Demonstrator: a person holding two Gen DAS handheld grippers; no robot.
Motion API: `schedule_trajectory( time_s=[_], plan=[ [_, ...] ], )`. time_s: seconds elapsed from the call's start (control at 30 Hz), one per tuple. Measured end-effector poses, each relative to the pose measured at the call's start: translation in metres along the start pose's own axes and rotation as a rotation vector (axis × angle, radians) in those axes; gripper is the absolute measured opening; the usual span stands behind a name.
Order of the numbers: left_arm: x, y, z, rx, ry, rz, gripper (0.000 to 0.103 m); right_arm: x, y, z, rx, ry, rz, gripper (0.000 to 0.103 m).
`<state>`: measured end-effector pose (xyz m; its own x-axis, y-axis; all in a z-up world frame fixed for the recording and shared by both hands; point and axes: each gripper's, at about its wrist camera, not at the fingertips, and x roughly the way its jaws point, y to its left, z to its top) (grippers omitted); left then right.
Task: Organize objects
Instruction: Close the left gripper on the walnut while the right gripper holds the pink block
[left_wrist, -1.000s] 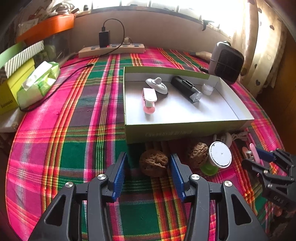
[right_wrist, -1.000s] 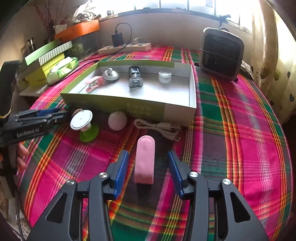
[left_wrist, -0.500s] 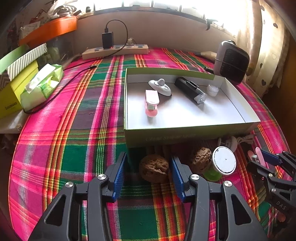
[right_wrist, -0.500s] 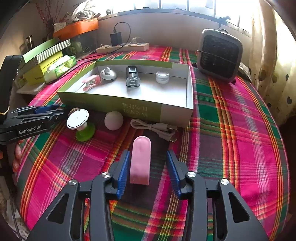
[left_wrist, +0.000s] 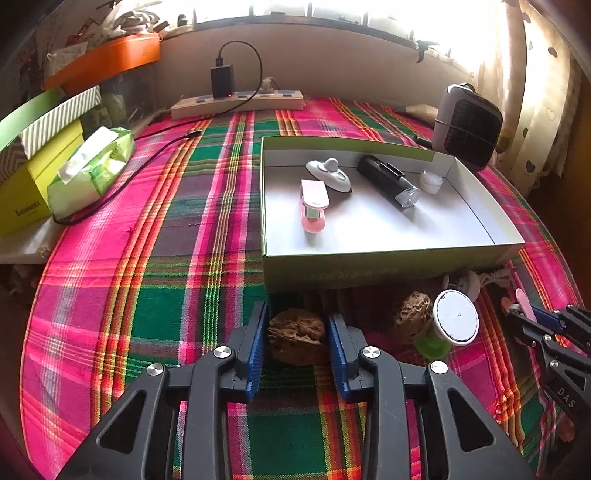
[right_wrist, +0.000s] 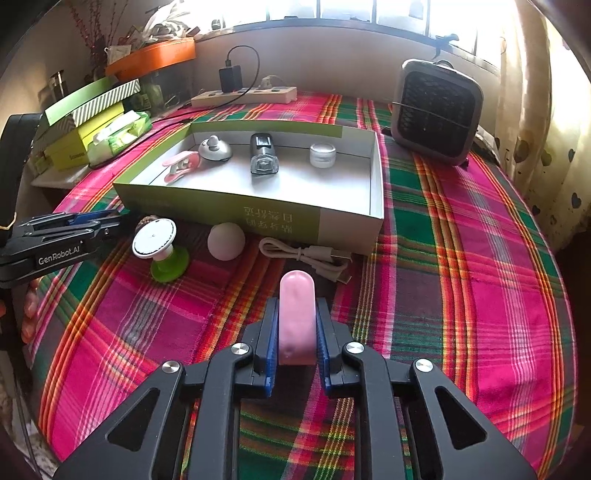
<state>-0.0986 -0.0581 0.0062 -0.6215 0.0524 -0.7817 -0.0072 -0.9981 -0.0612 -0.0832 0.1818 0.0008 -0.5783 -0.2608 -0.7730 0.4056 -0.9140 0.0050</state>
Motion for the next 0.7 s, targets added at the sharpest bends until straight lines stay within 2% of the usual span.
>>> schedule_trajectory(
  time_s=[0.7],
  plan=[
    [-0.0050,0.0008,-0.0034,-0.010,-0.002,0.004,0.029,-0.0007,0.0018,-0.0003,-0.001,-0.001,-0.005,0.019]
  ],
)
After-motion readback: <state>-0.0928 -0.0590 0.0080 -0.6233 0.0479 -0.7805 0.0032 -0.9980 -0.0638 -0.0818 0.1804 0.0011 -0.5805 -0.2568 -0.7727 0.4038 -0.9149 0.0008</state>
